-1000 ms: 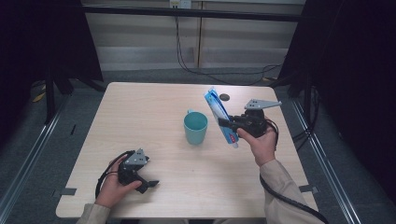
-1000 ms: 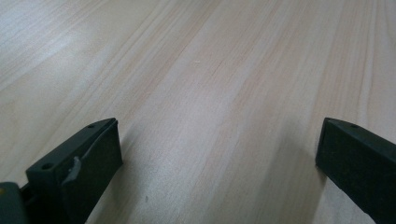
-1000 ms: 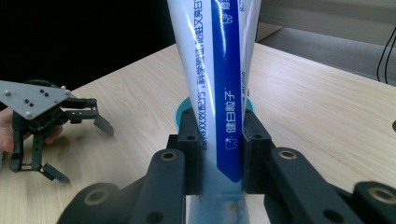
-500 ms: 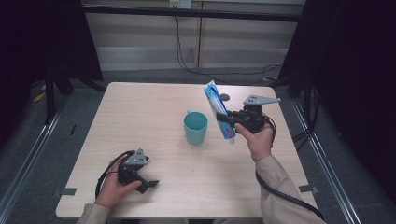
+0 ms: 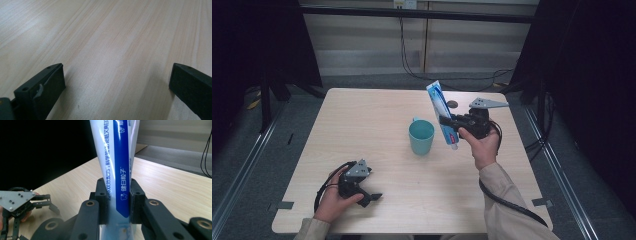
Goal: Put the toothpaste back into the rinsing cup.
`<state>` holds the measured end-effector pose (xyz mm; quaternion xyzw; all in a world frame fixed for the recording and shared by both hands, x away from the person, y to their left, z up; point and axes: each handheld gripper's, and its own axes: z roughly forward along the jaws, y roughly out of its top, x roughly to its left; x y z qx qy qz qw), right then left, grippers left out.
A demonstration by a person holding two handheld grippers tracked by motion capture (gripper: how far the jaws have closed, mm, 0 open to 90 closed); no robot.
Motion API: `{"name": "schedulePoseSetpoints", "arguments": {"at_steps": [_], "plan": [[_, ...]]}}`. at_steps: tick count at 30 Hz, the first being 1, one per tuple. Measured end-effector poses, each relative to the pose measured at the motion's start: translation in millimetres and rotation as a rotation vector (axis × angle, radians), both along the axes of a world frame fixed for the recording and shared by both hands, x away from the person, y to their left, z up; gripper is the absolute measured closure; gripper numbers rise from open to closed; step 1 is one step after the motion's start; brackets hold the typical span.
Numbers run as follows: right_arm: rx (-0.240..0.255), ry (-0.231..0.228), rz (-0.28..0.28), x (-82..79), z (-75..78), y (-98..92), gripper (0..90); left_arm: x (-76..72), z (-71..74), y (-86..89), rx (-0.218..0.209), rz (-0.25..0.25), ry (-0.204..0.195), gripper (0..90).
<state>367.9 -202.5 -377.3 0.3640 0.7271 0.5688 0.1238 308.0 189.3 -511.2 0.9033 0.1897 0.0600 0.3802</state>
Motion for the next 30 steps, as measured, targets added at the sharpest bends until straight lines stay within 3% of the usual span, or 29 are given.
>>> {"name": "schedulePoseSetpoints", "arguments": {"at_steps": [30], "plan": [[0.045,-0.03,-0.023,15.7,3.0,13.3,74.2,0.1,0.0,0.0,0.001,-0.001,0.0,0.0]]}}
